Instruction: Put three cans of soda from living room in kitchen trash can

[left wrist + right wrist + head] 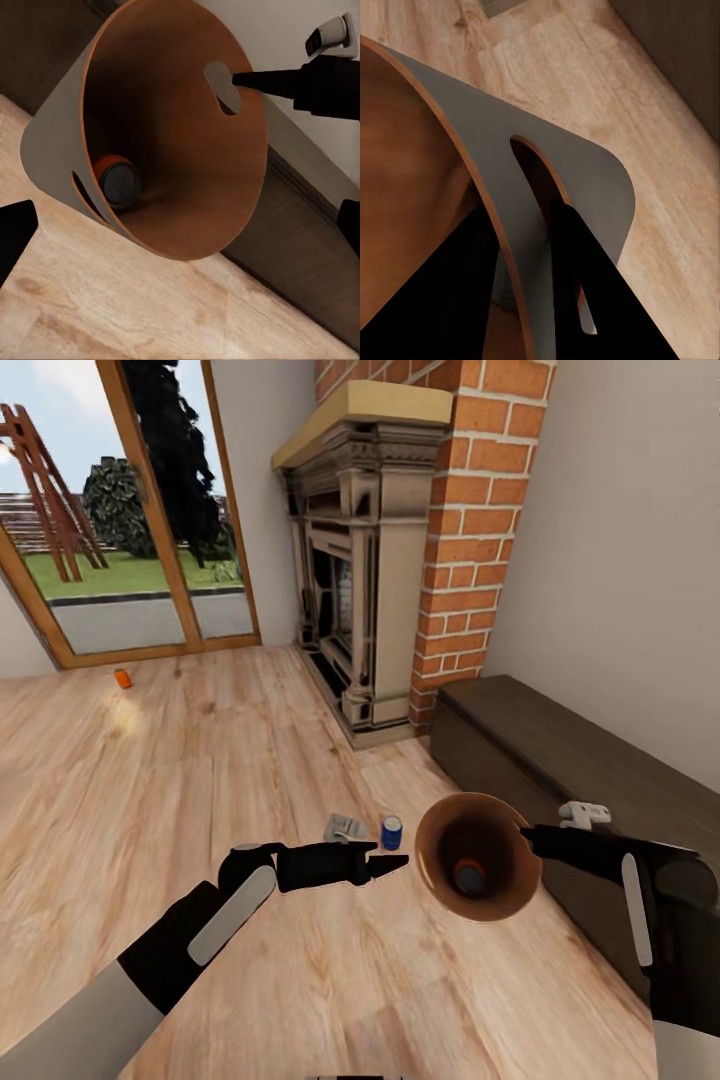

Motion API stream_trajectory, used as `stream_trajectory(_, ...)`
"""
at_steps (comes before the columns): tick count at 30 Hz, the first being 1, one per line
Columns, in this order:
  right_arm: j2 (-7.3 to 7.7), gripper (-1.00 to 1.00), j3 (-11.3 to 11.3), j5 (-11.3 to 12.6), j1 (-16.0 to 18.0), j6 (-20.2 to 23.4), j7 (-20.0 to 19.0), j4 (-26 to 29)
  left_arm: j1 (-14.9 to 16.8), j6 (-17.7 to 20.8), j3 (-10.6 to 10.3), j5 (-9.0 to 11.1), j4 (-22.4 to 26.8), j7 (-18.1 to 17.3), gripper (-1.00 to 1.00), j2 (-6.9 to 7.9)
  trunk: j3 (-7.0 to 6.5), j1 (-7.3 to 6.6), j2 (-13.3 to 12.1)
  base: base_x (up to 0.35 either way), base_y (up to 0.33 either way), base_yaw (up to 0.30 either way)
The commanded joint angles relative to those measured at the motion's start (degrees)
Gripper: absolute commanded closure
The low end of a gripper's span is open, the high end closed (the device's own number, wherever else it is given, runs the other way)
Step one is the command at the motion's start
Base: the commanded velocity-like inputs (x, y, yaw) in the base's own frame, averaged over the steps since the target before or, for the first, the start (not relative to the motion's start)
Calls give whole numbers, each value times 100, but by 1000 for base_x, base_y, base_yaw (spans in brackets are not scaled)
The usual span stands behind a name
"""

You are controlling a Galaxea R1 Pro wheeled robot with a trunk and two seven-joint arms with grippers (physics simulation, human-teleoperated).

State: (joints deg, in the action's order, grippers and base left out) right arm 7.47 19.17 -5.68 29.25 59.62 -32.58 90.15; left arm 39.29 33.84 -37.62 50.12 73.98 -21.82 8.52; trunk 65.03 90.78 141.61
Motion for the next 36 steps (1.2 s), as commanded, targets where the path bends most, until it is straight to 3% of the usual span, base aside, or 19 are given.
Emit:
stream_trajectory(1,0,100,-1,169,2,38,-3,3,0,0,0,-1,1,-4,-100,4,-6,0,0,337,130,-160)
stream_trajectory(21,-9,100,7,172,2,38,-11,3,0,8,-1,0,4,-6,-100,9,-102,0,0,322,139,-134)
stream_trajectory(36,-8,100,7,170,2,38,-11,3,0,17,-6,-2,3,-6,-100,9,-192,0,0,26,4,-79)
